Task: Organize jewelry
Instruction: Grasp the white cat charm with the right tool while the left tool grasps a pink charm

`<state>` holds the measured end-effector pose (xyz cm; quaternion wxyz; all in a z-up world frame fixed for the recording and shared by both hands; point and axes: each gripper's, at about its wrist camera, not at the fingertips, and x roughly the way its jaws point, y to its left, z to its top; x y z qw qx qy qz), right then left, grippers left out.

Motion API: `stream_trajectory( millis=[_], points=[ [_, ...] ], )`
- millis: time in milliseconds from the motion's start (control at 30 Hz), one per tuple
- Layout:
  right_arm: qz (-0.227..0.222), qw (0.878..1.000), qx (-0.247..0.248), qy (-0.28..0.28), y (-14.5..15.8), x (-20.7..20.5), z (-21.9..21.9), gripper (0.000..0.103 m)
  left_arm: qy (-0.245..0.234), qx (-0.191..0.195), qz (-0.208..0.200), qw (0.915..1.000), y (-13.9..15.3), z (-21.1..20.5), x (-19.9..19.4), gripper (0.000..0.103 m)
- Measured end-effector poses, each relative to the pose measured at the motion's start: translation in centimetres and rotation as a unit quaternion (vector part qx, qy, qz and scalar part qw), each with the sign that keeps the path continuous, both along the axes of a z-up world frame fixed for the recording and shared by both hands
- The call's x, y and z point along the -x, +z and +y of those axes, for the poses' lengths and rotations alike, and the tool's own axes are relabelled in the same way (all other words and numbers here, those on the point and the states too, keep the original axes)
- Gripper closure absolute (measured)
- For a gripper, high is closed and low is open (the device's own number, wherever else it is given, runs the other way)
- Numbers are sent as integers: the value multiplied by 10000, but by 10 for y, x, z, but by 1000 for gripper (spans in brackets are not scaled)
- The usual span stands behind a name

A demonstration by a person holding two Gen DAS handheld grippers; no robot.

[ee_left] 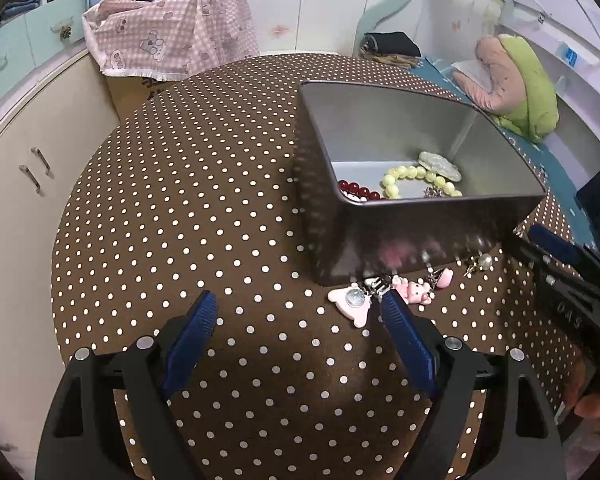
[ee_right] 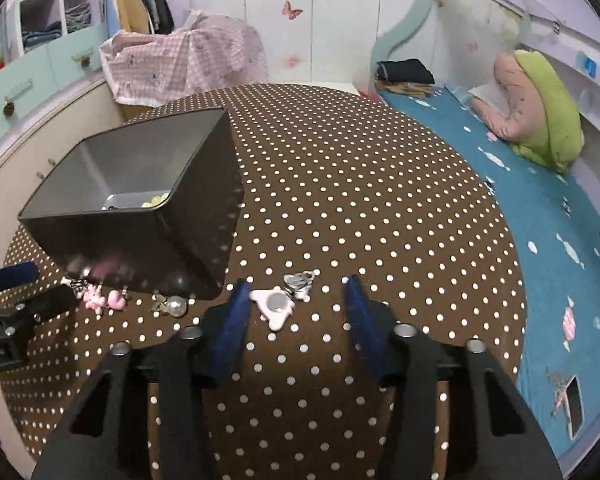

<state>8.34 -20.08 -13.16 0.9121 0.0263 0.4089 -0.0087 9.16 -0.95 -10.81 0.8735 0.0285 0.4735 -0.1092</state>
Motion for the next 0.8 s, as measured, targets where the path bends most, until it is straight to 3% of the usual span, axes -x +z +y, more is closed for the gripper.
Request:
stream_trajectory(
  millis=[67, 133, 200, 267, 433, 467, 800],
  points=[
    [-16, 10000, -33, 91, 1, -1, 1, 75, -46, 19, -1, 10000, 0, -2, 1, 26],
    [-33, 9998, -33, 195, 2, -1, 5, 80, -76, -73, -62, 9999, 1, -3, 3, 38],
    [-41, 9998, -88, 195, 3, -1, 4, 80, -165, -39, -91, 9998, 3, -4, 6, 67],
    [-33, 9997, -150, 181, 3, -2, 2, 80, -173, 12, -59, 9998, 5, -2, 7, 90],
    [13, 9995, -287, 99, 4, 5, -8, 81, -226, 254, 106, 9994, 5, 6, 7, 99],
    [9, 9995, -296, 69, 5, 6, -11, 85, -222, 273, 106, 9993, 5, 8, 8, 99],
    [-100, 9993, -357, 13, 18, 20, -22, 85, -169, 386, -129, 9990, 21, 14, 19, 99]
  ],
)
